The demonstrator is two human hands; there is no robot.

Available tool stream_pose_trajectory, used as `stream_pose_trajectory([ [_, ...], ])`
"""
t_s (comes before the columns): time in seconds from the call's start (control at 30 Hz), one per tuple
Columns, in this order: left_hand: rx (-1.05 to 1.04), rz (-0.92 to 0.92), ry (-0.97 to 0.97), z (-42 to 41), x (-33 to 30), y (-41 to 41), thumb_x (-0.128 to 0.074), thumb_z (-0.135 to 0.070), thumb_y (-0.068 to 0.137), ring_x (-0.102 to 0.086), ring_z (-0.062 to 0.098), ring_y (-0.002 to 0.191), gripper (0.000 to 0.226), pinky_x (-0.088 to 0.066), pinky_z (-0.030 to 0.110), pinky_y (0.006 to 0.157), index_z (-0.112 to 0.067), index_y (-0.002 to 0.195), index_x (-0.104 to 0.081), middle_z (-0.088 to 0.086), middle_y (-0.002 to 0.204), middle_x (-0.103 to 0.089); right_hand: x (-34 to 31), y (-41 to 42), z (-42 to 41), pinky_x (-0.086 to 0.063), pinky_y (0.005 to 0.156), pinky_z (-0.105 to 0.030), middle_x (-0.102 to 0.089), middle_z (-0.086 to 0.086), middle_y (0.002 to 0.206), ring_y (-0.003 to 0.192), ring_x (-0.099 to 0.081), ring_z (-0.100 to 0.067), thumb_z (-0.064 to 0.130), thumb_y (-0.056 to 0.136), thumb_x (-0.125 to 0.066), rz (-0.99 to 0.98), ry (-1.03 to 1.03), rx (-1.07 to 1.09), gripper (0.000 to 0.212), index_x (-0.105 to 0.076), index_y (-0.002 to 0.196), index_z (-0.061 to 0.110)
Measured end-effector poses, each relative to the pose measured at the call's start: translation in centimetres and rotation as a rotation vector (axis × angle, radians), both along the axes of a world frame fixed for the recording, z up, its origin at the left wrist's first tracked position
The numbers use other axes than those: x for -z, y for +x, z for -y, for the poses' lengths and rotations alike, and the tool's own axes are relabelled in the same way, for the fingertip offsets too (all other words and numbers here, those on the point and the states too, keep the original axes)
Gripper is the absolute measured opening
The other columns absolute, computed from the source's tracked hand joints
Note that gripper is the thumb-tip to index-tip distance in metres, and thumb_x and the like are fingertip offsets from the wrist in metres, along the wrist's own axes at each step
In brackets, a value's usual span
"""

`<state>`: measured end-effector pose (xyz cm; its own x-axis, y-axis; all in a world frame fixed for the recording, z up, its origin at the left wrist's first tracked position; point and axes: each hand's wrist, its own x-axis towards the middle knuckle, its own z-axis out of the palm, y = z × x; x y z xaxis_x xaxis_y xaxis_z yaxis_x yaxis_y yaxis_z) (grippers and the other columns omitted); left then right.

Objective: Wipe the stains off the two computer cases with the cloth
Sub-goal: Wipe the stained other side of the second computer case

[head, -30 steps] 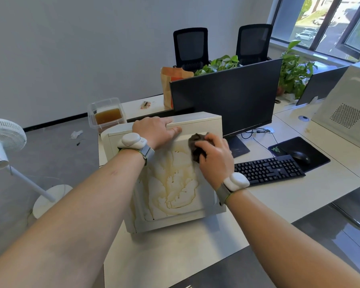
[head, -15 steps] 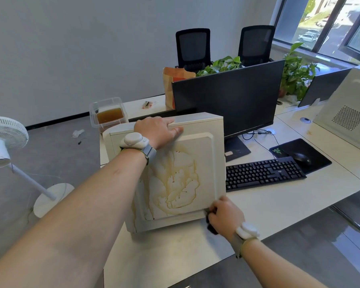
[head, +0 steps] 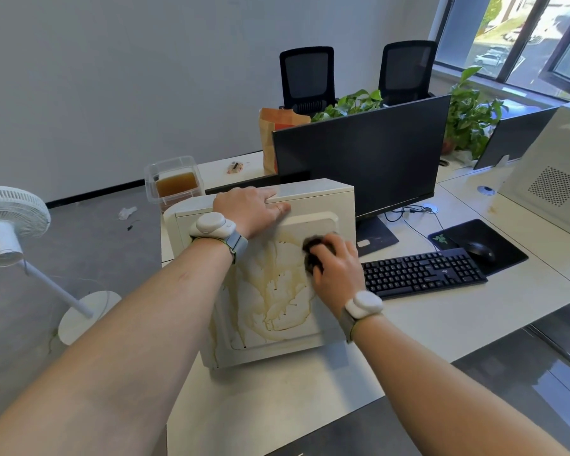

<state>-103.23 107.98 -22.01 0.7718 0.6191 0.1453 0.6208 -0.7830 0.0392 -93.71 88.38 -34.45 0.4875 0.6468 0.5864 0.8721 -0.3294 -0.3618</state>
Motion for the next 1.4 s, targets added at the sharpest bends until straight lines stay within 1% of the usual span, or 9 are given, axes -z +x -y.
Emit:
stream_pose_trajectory([
  [0.17, -0.001, -0.009, 0.005, 0.2, -0.1, 0.1, -0.026, -0.084, 0.091, -0.061, 0.028, 0.121, 0.069, -0.051, 0.042, 0.092, -0.045, 0.14, -0.055, -0.005, 0.135, -0.066, 6.7, -0.7, 5.1, -0.056, 0.067, -0.039, -0.061, -0.01, 0.118, 0.089, -0.055, -0.034, 0.004, 0.073, -0.07, -0.005, -0.181, -0.069, 0.023, -0.069, 0.094, 0.013],
  [0.33, 0.005, 0.01, 0.024, 0.5, -0.2, -0.2, -0.028, -0.082, 0.092, -0.062, 0.027, 0.114, 0.066, -0.052, 0.04, 0.088, -0.042, 0.133, -0.06, -0.005, 0.126, -0.069, 10.0, -1.9, 8.7, -0.047, 0.051, -0.034, -0.052, 0.001, 0.093, 0.074, -0.058, -0.03, 0.01, 0.075, -0.071, -0.254, -0.422, 0.009, 0.01, -0.066, 0.083, 0.014],
  [0.43, 0.013, 0.019, 0.023, 0.6, -0.2, -0.3, -0.028, -0.081, 0.092, -0.062, 0.027, 0.11, 0.065, -0.051, 0.039, 0.085, -0.039, 0.127, -0.063, -0.005, 0.121, -0.07, 5.3, -2.2, 6.6, -0.046, 0.049, -0.028, -0.057, 0.004, 0.095, 0.07, -0.055, -0.022, 0.012, 0.071, -0.073, -0.289, -0.142, 0.057, 0.014, -0.068, 0.083, 0.016],
  [0.63, 0.007, 0.029, 0.035, 0.8, 0.0, -0.5, -0.029, -0.081, 0.092, -0.062, 0.027, 0.112, 0.067, -0.053, 0.04, 0.087, -0.036, 0.126, -0.065, -0.004, 0.124, -0.07, -6.7, -0.2, -0.4, -0.05, 0.08, -0.03, -0.062, 0.0, 0.124, 0.108, -0.054, -0.026, 0.005, 0.08, -0.066, -0.095, 0.23, 0.067, 0.033, -0.075, 0.11, 0.016],
  [0.83, 0.015, 0.036, 0.053, 0.7, 0.3, -0.8, -0.03, -0.081, 0.092, -0.063, 0.026, 0.11, 0.068, -0.054, 0.04, 0.086, -0.036, 0.129, -0.065, -0.005, 0.123, -0.071, -0.3, -0.6, 0.1, -0.054, 0.083, -0.042, -0.062, -0.006, 0.122, 0.101, -0.054, -0.032, 0.013, 0.083, -0.073, 0.046, -0.022, -0.048, 0.018, -0.075, 0.1, 0.014],
  [1.0, 0.008, 0.014, 0.02, 0.6, 0.0, -0.2, -0.028, -0.081, 0.092, -0.063, 0.027, 0.111, 0.067, -0.053, 0.039, 0.087, -0.037, 0.129, -0.064, -0.004, 0.122, -0.07, 8.1, -2.2, 6.4, -0.058, 0.063, -0.036, -0.061, -0.005, 0.097, 0.09, -0.052, -0.028, -0.002, 0.068, -0.078, 0.095, -0.38, -0.193, 0.021, -0.074, 0.08, 0.014],
  [1.17, 0.011, 0.02, 0.024, 0.2, 0.0, -0.2, -0.025, -0.082, 0.091, -0.063, 0.026, 0.111, 0.07, -0.052, 0.039, 0.086, -0.041, 0.133, -0.061, -0.005, 0.124, -0.07, 6.7, -2.7, 7.9, -0.054, 0.081, -0.034, -0.055, 0.001, 0.111, 0.101, -0.055, -0.025, 0.022, 0.093, -0.054, -0.21, -0.881, -0.087, 0.025, -0.074, 0.107, 0.023],
  [1.3, 0.014, 0.018, 0.022, 0.0, 0.2, -0.1, -0.024, -0.084, 0.09, -0.063, 0.027, 0.113, 0.073, -0.053, 0.04, 0.088, -0.043, 0.141, -0.056, -0.006, 0.127, -0.069, 0.2, -1.8, 5.0, -0.047, 0.063, -0.03, -0.057, 0.001, 0.097, 0.088, -0.058, -0.026, 0.026, 0.081, -0.063, -0.207, -0.374, 0.072, 0.02, -0.07, 0.099, 0.02],
  [1.4, 0.002, 0.007, 0.011, -0.2, 0.2, 0.0, -0.023, -0.086, 0.089, -0.062, 0.027, 0.117, 0.075, -0.053, 0.041, 0.09, -0.044, 0.144, -0.053, -0.006, 0.132, -0.067, -4.3, -0.2, 1.6, -0.05, 0.071, -0.033, -0.061, -0.003, 0.111, 0.099, -0.054, -0.026, 0.01, 0.077, -0.068, -0.145, 0.006, 0.039, 0.044, -0.063, 0.121, 0.018],
])
